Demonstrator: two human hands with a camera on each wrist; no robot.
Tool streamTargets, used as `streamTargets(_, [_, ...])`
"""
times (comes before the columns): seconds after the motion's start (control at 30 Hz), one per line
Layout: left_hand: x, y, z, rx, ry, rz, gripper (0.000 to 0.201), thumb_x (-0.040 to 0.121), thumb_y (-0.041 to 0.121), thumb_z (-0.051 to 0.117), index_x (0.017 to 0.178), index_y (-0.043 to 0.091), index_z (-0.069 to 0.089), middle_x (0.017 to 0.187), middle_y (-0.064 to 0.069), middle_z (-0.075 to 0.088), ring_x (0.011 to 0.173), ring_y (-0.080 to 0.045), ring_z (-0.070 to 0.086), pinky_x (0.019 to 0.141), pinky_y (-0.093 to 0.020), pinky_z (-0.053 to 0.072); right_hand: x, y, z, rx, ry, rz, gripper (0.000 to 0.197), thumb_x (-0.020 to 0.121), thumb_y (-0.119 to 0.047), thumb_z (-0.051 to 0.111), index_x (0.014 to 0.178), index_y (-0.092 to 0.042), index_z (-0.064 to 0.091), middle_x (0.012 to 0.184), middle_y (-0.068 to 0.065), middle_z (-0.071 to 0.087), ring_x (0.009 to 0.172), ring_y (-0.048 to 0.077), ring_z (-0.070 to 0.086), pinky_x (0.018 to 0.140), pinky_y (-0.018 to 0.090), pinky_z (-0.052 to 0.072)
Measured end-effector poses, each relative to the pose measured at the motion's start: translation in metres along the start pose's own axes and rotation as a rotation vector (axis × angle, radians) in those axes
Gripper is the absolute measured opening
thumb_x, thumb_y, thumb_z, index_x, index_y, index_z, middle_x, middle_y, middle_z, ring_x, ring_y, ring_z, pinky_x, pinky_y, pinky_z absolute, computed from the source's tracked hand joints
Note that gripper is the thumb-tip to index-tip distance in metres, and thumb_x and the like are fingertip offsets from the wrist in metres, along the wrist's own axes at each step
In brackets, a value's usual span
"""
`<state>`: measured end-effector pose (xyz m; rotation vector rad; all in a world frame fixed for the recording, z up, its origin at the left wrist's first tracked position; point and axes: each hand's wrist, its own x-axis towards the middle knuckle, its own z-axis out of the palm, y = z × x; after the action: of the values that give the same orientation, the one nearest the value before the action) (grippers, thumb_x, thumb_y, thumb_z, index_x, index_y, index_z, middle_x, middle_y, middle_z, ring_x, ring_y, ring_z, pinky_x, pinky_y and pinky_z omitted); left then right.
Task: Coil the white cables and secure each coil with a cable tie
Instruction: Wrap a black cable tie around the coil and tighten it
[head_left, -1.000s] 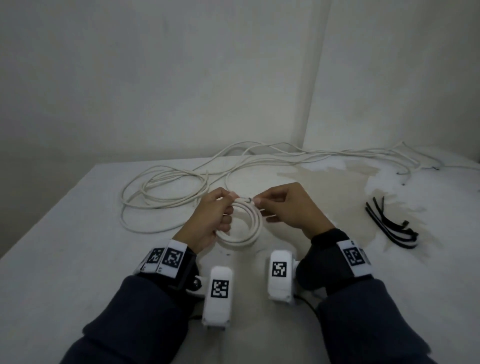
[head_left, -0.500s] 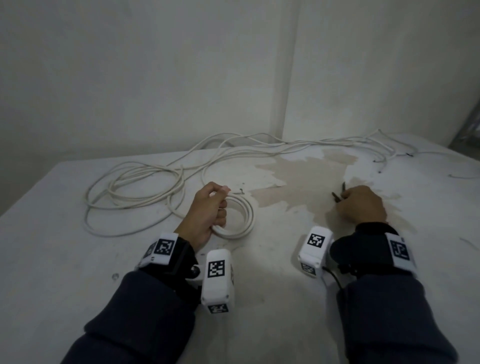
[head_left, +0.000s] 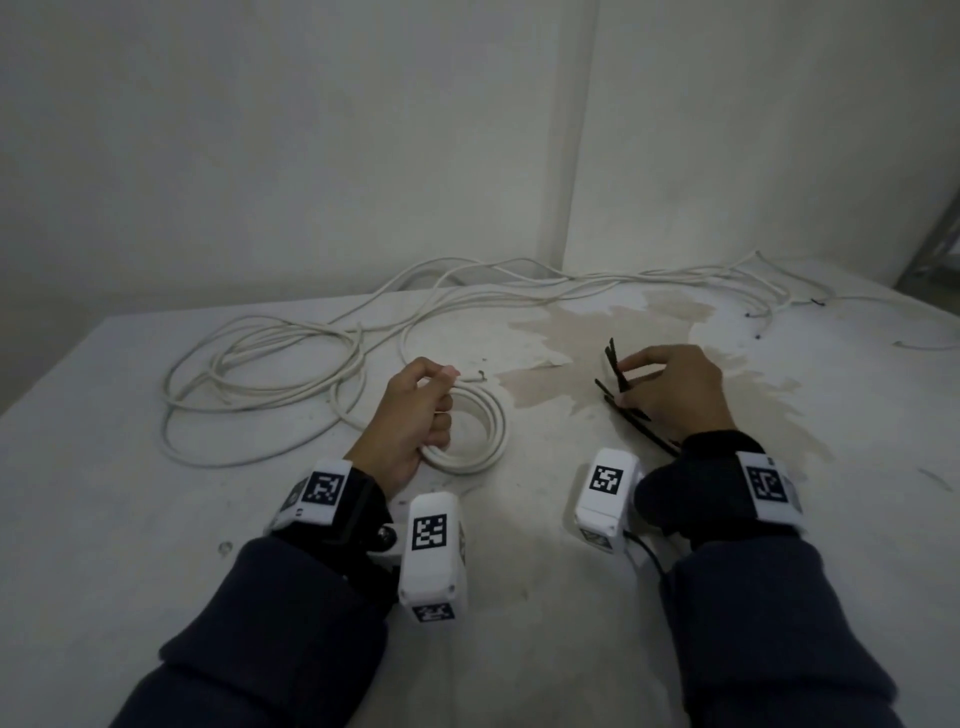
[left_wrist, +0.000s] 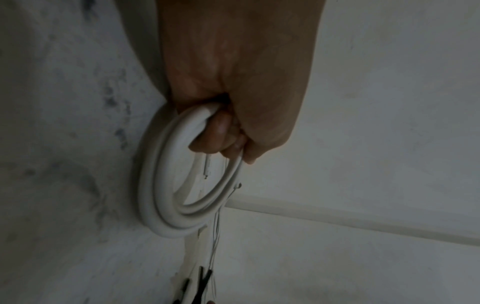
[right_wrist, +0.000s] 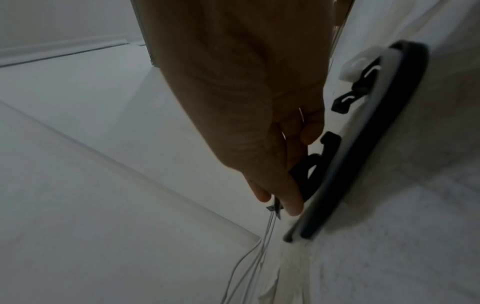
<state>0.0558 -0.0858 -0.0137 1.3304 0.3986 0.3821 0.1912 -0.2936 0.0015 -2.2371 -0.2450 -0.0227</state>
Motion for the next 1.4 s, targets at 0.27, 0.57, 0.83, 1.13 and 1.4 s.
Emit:
streamTargets(0.27, [0.000, 0.000, 0.000, -0.014, -0.013, 0.003, 0.021, 0.100, 0.013, 0.043, 0.079, 0.013, 0.043, 0.042, 0.012, 0.029, 0.034, -0.003, 0.018, 0.033, -0.011, 0.018, -0.009, -0.007, -0.006, -0.011, 0.060, -0.052, 0.026, 0.070, -0.006, 0.082, 0.095, -0.012, 0.074, 0.087, 0.004, 0.073, 0.082, 0.010, 0.061, 0.085, 0.019, 0.044])
streamTargets(0.57, [-0.003, 0.005, 0.001, -0.057, -0.022, 0.013, 0.022, 0.100, 0.013, 0.044, 0.078, 0.013, 0.045, 0.043, 0.012, 0.030, 0.034, -0.002, 0.018, 0.032, -0.010, 0.017, -0.022, -0.041, -0.005, 0.552, 0.014, -0.100, 0.028, 0.072, -0.004, 0.080, 0.097, -0.011, 0.070, 0.072, -0.002, 0.068, 0.066, 0.009, 0.063, 0.068, 0.020, 0.050])
streamTargets(0.83, [-0.018, 0.029, -0.020, -0.012, -0.022, 0.053, 0.022, 0.100, 0.014, 0.044, 0.078, 0.013, 0.047, 0.044, 0.011, 0.030, 0.034, -0.002, 0.020, 0.032, -0.012, 0.018, -0.057, -0.095, 0.025, 1.177, -0.524, 0.152, 0.008, 0.089, -0.006, 0.061, 0.082, -0.010, 0.059, 0.068, 0.004, 0.060, 0.058, 0.013, 0.066, 0.051, 0.018, 0.051])
streamTargets(1.13, [-0.029, 0.026, -0.059, 0.023, 0.081, 0.035, 0.025, 0.099, 0.012, 0.044, 0.074, 0.015, 0.043, 0.043, 0.008, 0.030, 0.032, -0.002, 0.020, 0.032, -0.011, 0.017, -0.096, -0.122, 0.089, 0.772, -0.677, -0.014, 0.017, 0.085, -0.005, 0.069, 0.080, -0.011, 0.055, 0.077, 0.012, 0.066, 0.069, 0.022, 0.067, 0.054, 0.022, 0.055])
streamTargets(1.4, [-0.026, 0.019, -0.063, -0.048, 0.064, -0.016, 0.030, 0.099, 0.007, 0.040, 0.070, 0.016, 0.040, 0.042, 0.009, 0.030, 0.031, -0.002, 0.019, 0.032, -0.010, 0.015, -0.096, -0.120, 0.095, 0.606, -0.585, -0.333, 0.019, 0.076, 0.003, 0.076, 0.076, -0.011, 0.064, 0.066, 0.004, 0.065, 0.056, 0.003, 0.062, 0.059, 0.013, 0.048])
